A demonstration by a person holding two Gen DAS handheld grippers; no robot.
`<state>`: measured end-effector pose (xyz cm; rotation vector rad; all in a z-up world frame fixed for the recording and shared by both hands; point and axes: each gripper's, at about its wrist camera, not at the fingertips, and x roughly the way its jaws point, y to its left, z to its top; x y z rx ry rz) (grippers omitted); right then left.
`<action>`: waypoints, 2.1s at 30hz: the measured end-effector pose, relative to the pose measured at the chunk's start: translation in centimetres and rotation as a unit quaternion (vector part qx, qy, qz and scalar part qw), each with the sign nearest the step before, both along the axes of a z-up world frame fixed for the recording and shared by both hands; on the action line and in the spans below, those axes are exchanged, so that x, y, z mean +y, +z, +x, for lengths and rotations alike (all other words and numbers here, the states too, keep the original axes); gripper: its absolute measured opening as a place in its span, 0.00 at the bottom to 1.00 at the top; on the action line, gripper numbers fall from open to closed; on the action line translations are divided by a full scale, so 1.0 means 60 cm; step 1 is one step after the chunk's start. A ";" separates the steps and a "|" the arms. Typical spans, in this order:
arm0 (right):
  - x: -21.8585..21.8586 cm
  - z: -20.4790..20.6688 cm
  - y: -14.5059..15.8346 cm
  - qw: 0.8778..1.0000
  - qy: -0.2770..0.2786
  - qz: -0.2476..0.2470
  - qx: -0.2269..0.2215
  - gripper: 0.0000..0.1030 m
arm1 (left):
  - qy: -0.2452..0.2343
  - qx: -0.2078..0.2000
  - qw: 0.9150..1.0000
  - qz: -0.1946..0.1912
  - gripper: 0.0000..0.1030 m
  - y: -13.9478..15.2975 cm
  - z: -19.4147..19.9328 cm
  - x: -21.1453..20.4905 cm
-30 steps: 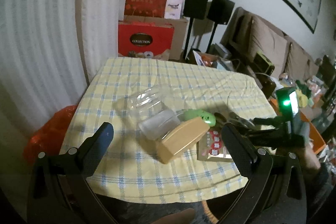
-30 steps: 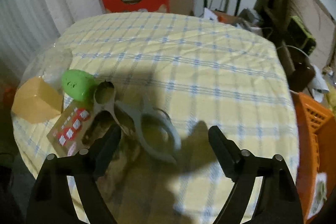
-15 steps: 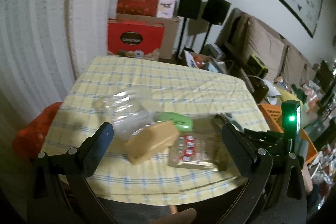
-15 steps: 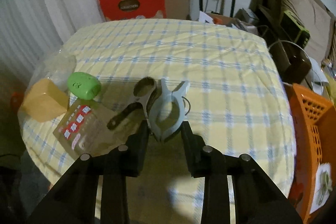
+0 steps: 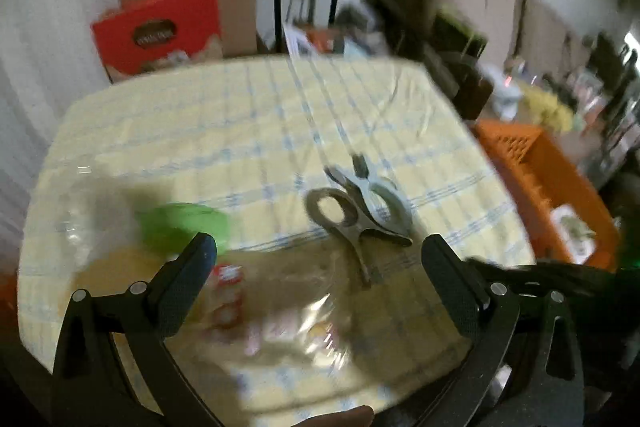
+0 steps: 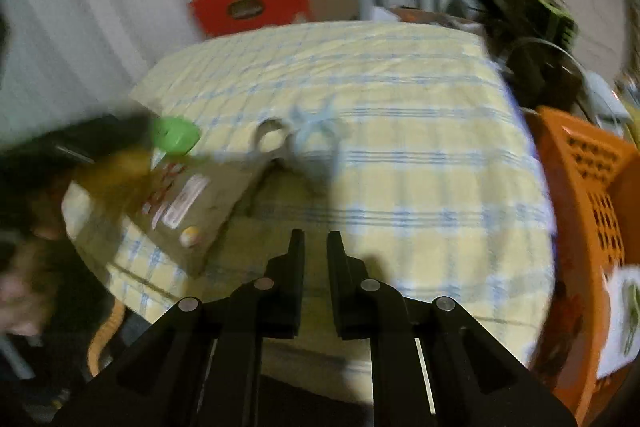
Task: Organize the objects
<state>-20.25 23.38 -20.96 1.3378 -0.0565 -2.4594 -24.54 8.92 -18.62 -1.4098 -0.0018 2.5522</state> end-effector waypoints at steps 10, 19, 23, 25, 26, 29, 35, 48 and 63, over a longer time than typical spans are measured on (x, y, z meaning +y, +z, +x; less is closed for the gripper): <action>0.093 0.028 0.049 0.997 -0.066 0.005 0.024 0.22 | -0.014 -0.032 0.999 -0.035 0.63 -0.066 -0.022 0.057; 0.076 0.036 0.056 0.999 -0.051 -0.004 0.019 0.22 | -0.043 -0.061 0.997 -0.023 0.19 -0.060 0.002 -0.007; 0.074 0.034 0.049 0.998 -0.053 -0.004 0.013 0.22 | -0.060 -0.063 0.995 -0.038 0.13 -0.052 0.009 -0.007; 0.075 0.037 0.051 0.999 -0.052 -0.002 0.012 0.22 | -0.063 -0.058 0.995 -0.045 0.12 -0.044 0.019 -0.013; 0.076 0.040 0.054 0.998 -0.053 0.000 0.015 0.23 | -0.061 -0.052 0.995 -0.056 0.13 -0.037 0.023 -0.017; 0.086 0.044 0.060 0.998 -0.059 -0.001 0.021 0.25 | -0.046 -0.033 0.997 -0.059 0.51 -0.012 0.023 -0.021; 0.086 0.042 0.065 0.997 -0.066 -0.017 0.020 0.27 | -0.064 -0.053 0.995 -0.049 0.75 -0.022 -0.015 0.011; 0.076 0.028 0.052 0.998 -0.069 -0.008 0.010 0.30 | -0.068 -0.060 0.993 -0.070 0.25 -0.073 -0.032 0.031; -0.024 -0.099 0.012 0.999 -0.003 0.046 -0.014 0.56 | -0.055 -0.001 0.998 -0.027 0.25 0.021 0.001 -0.023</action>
